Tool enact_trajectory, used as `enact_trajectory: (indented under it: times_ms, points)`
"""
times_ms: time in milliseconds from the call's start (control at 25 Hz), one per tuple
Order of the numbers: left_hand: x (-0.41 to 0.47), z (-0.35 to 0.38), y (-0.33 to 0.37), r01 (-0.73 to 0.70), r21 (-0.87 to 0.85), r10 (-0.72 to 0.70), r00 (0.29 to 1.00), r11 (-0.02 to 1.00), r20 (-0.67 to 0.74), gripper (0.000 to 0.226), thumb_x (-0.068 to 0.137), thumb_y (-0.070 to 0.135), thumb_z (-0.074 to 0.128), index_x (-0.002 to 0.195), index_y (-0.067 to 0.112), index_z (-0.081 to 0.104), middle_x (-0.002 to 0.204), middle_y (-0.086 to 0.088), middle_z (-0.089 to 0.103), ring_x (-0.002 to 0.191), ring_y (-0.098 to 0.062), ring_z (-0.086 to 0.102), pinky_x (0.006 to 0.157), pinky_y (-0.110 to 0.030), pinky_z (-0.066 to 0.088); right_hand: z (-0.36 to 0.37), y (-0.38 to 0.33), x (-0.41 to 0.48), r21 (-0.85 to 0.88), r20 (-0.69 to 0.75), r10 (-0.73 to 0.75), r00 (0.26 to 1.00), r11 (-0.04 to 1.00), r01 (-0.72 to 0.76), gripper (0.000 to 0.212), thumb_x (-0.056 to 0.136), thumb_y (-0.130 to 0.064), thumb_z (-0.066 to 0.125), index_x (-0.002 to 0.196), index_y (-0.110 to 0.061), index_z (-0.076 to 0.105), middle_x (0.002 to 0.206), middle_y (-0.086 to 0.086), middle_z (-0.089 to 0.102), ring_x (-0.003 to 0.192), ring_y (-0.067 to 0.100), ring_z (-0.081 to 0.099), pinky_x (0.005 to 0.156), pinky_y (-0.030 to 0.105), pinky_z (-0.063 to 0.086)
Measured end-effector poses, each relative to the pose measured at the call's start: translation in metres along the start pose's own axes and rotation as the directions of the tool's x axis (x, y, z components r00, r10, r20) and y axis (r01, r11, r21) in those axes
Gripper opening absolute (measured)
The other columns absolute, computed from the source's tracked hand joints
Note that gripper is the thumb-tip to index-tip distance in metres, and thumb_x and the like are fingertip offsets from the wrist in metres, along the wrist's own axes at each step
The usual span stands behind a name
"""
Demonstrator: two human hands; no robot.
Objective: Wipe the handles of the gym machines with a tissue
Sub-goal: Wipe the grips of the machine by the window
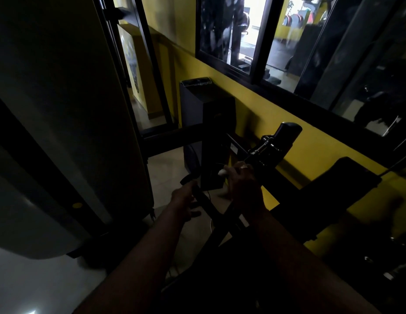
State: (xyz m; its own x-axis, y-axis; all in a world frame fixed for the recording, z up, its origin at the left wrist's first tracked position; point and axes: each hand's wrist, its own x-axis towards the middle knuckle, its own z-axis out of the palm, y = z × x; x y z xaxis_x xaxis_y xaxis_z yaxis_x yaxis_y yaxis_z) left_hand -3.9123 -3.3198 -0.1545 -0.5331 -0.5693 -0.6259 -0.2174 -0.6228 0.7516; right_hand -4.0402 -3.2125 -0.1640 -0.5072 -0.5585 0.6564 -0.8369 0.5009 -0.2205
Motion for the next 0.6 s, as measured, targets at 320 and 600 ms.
enact_trajectory:
  times_ms: [320, 600]
  points:
    - [0.022, 0.033, 0.039, -0.481, 0.866, 0.501, 0.788, 0.137, 0.359, 0.060, 0.090, 0.040, 0.057, 0.146, 0.029, 0.039, 0.148, -0.005, 0.043, 0.135, -0.031, 0.039, 0.113, -0.043, 0.027, -0.007, 0.035, 0.015, 0.055, 0.110, 0.047, 0.993, 0.997, -0.053, 0.034, 0.085, -0.008, 0.067, 0.118, -0.006, 0.063, 0.110, 0.019, 0.060, 0.105, 0.040, 0.059, 0.089, 0.045, 0.051]
    - [0.038, 0.036, 0.043, -0.489, 0.872, 0.500, 0.750, -0.023, 0.434, 0.052, 0.093, 0.016, 0.055, 0.139, 0.040, 0.048, 0.139, -0.001, 0.055, 0.123, -0.025, 0.055, 0.090, -0.037, 0.050, -0.001, 0.037, 0.004, 0.092, 0.003, 0.121, 0.993, 0.988, -0.121, 0.026, 0.086, -0.020, 0.067, 0.110, -0.009, 0.069, 0.103, 0.015, 0.063, 0.095, 0.033, 0.064, 0.080, 0.036, 0.056]
